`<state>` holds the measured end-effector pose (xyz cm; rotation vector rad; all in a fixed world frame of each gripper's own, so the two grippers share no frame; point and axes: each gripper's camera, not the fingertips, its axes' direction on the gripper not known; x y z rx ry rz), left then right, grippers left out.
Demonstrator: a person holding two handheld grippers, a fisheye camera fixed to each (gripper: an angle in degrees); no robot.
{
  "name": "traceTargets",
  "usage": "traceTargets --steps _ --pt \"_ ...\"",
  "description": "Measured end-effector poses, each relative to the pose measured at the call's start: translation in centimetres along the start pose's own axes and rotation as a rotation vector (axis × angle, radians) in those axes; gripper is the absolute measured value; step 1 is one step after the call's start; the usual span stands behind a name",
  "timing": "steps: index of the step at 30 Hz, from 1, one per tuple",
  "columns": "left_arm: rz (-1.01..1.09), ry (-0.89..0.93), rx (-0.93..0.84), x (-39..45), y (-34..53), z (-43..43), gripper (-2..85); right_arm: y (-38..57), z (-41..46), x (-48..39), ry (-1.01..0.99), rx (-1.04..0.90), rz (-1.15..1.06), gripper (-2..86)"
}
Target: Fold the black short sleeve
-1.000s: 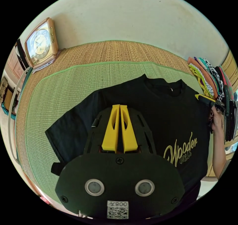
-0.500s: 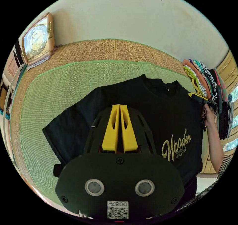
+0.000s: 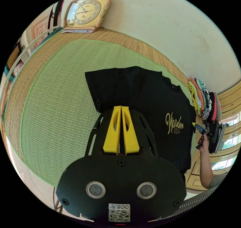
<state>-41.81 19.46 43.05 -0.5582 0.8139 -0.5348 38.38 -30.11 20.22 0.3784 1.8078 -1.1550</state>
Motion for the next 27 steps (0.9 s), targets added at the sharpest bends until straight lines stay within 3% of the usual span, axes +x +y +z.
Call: traceTargets --steps 6,15,22,27 --pt "0.005 0.204 -0.047 -3.8 7.9 -3.4 5.6 9.0 -5.9 0.1 -0.021 -0.014 0.012 2.3" --pt "-0.171 0.343 -0.149 -9.4 20.1 -3.6 8.5 20.9 -5.0 4.5 -0.091 -0.170 0.217 8.5" --pt "-0.241 0.357 -0.204 -9.7 20.9 -1.0 2.8 23.0 -3.1 7.0 -0.162 -0.172 0.327 7.8" --pt "-0.279 0.422 -0.122 -9.3 21.2 -1.3 0.6 23.2 -3.0 7.5 -0.185 -0.190 0.304 3.1"
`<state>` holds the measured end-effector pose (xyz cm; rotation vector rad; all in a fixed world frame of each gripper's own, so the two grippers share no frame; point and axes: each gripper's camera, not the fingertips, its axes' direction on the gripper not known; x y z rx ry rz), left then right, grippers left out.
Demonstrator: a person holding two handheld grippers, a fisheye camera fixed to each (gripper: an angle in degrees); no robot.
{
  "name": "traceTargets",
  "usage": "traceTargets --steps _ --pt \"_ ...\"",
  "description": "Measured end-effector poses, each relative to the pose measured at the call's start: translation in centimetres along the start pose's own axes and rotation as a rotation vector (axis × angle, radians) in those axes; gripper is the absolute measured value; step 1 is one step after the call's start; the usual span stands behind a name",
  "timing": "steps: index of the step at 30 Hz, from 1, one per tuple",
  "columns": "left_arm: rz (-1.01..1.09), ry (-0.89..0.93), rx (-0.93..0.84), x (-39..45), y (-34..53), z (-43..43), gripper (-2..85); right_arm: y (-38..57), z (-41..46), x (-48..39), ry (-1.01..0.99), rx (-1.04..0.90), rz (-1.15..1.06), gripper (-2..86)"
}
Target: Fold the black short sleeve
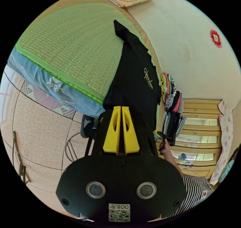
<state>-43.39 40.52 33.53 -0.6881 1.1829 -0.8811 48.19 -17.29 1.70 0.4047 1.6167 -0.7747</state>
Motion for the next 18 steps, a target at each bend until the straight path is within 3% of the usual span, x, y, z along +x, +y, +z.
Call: traceTargets --steps 6,10,13,18 --pt "-0.050 -0.106 -0.021 -0.6 0.5 1.6 0.2 1.3 -0.1 1.7 0.055 -0.011 0.020 0.4" --pt "0.020 -0.099 0.058 1.8 0.9 2.3 0.1 1.6 -1.6 -3.2 0.008 0.083 -0.167 0.1" --pt "0.221 -0.049 -0.050 6.7 -0.1 6.3 0.1 0.2 1.1 -8.6 0.035 0.002 -0.353 0.1" --pt "0.525 -0.229 -0.382 14.6 -0.9 17.6 0.0 -0.4 8.6 -12.7 0.240 -0.252 -0.501 0.1"
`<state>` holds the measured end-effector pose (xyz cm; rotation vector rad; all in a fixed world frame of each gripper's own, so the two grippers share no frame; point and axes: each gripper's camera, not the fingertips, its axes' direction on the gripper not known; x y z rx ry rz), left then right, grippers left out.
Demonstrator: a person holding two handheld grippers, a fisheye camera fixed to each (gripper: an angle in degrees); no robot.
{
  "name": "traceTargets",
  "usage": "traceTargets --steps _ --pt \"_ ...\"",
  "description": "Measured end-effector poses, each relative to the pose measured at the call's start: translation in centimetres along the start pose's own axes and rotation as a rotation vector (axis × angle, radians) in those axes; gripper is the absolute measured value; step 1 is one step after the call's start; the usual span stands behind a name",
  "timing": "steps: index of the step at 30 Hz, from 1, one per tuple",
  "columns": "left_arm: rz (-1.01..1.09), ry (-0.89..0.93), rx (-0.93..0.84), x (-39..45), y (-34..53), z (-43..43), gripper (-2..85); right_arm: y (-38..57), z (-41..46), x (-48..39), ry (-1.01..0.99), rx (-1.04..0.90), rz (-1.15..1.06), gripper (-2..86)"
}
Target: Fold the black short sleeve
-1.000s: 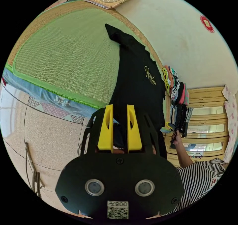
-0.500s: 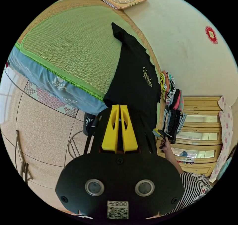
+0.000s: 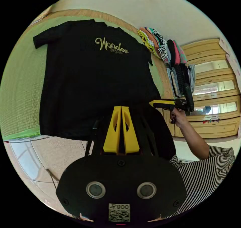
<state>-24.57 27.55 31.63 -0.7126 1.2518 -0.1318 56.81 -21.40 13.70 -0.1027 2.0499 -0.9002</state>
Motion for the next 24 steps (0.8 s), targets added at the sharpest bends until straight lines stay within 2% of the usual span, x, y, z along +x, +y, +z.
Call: traceTargets --steps 2,6,9,10,12,14,20,22,24 --pt "0.015 -0.052 -0.114 0.8 -1.2 2.5 0.0 0.6 0.2 -0.3 0.020 0.021 -0.010 0.2" --pt "0.021 0.002 -0.094 1.6 -2.3 3.7 0.0 1.7 -0.1 0.3 -0.021 -0.001 -0.027 0.1" --pt "0.052 0.010 -0.006 2.6 -3.6 3.4 0.0 1.8 -0.8 0.4 0.029 0.049 -0.028 0.1" --pt "0.046 0.002 -0.012 2.5 -4.0 3.7 0.0 1.5 -0.2 0.7 0.029 0.025 -0.027 0.1" --pt "0.010 0.015 -0.180 2.0 -5.7 6.7 0.0 1.1 1.0 1.4 -0.015 -0.032 -0.017 0.1" --pt "-0.013 0.070 -0.101 1.9 -6.5 6.5 0.1 1.6 0.5 2.1 -0.075 0.013 0.008 0.2" --pt "0.112 0.166 0.049 4.5 -11.1 7.4 0.1 3.7 -3.5 7.8 -0.170 0.339 0.201 0.9" --pt "0.188 0.104 0.057 6.2 -13.6 8.3 0.1 3.5 -4.5 10.7 -0.181 0.477 0.290 1.9" --pt "0.284 -0.053 0.024 8.7 -17.6 10.4 0.1 3.1 -5.0 12.6 -0.157 0.559 0.353 2.6"
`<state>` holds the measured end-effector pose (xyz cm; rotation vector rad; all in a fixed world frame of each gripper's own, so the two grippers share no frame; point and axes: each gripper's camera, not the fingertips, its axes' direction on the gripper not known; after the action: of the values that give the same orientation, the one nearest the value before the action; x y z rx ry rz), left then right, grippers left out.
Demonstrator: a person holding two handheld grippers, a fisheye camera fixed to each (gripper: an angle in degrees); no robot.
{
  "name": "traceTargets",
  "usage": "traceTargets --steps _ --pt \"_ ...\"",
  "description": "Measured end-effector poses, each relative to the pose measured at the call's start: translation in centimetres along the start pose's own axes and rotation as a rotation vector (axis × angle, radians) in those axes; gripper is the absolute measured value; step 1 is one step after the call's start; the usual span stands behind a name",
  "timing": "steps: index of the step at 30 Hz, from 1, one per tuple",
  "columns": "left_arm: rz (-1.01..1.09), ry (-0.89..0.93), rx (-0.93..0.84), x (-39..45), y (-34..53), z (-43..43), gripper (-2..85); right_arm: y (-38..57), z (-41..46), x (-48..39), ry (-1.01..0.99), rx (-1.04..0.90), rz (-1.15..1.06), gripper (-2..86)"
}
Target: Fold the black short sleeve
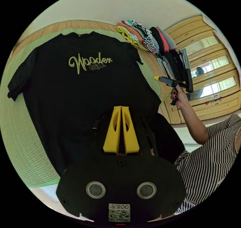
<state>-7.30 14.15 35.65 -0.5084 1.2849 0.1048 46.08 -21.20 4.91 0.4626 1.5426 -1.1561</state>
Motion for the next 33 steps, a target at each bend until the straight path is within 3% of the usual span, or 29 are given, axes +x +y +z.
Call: traceTargets --steps 5,14,21,26,33 --pt "0.147 -0.245 -0.171 1.8 -6.6 7.0 0.2 -2.5 0.2 2.9 0.075 0.173 0.088 4.5" --pt "0.087 -0.101 -0.045 1.9 -12.0 9.5 0.6 -4.8 2.9 6.3 0.158 0.202 0.123 8.0" --pt "0.368 0.028 0.047 6.7 -26.1 13.4 2.6 -4.9 4.7 6.2 0.191 0.151 0.083 7.3" --pt "0.491 0.025 0.052 10.3 -36.6 17.9 5.7 -5.0 4.8 5.9 0.235 0.145 0.065 6.6" --pt "0.523 -0.146 -0.061 13.2 -46.7 24.5 6.7 -5.4 4.4 6.9 0.209 0.146 0.067 5.6"
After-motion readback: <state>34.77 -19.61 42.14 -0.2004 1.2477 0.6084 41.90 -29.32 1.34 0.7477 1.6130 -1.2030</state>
